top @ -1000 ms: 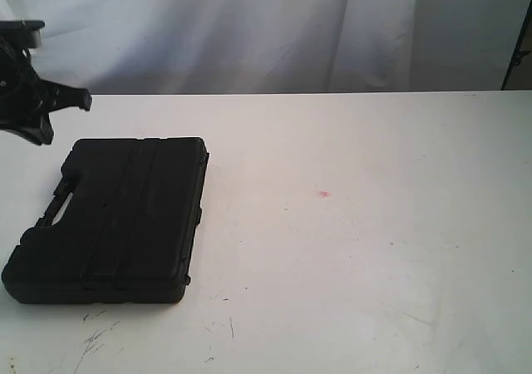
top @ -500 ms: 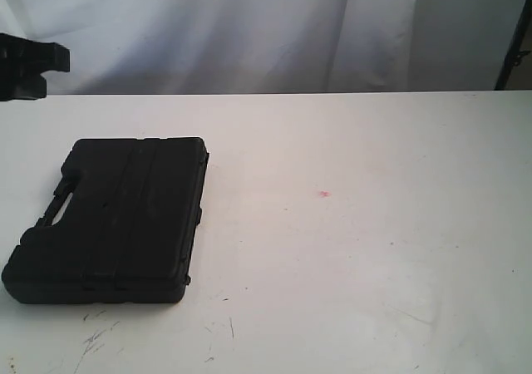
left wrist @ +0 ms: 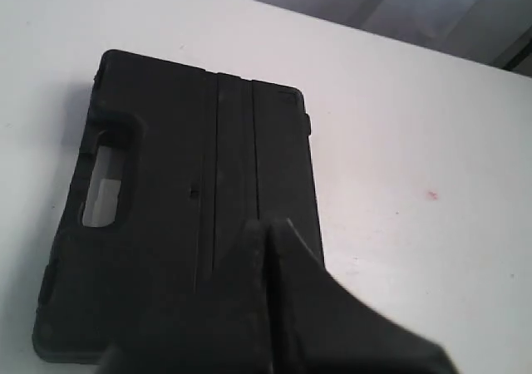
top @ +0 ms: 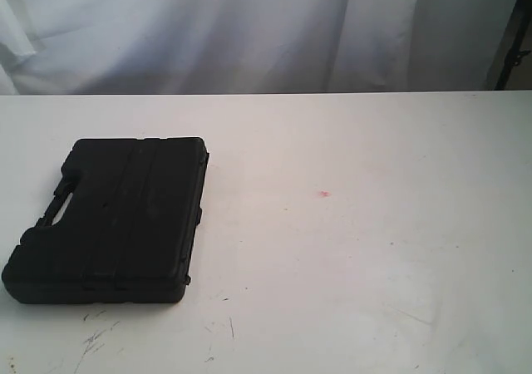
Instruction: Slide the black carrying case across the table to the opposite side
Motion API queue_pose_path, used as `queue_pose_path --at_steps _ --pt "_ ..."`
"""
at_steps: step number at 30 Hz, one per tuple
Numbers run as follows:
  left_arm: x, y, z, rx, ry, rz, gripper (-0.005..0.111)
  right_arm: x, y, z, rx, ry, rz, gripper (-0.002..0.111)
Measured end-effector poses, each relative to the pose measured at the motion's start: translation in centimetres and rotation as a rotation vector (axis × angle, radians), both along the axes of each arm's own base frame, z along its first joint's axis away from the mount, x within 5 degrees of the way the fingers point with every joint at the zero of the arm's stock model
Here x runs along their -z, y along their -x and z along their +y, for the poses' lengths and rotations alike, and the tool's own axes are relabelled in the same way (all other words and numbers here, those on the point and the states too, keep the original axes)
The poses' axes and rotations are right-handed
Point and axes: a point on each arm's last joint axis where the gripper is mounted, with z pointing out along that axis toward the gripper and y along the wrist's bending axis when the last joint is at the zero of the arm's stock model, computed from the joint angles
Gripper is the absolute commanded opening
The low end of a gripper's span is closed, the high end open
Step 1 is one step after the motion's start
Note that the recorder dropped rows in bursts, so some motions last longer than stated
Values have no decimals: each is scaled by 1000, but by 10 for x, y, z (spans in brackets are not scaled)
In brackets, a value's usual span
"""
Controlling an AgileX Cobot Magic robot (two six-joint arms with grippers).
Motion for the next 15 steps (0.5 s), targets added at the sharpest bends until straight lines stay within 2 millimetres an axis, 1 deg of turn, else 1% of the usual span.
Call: queue_pose_path --at_steps 4,8,15 --pt "-7 25 4 1 28 -80 0 0 0 0 0 0 0 0" --pt "-10 44 6 18 20 -98 0 0 0 0 0 0 0 0" --pt "-15 52 9 18 -2 -144 0 0 0 0 0 0 0 0"
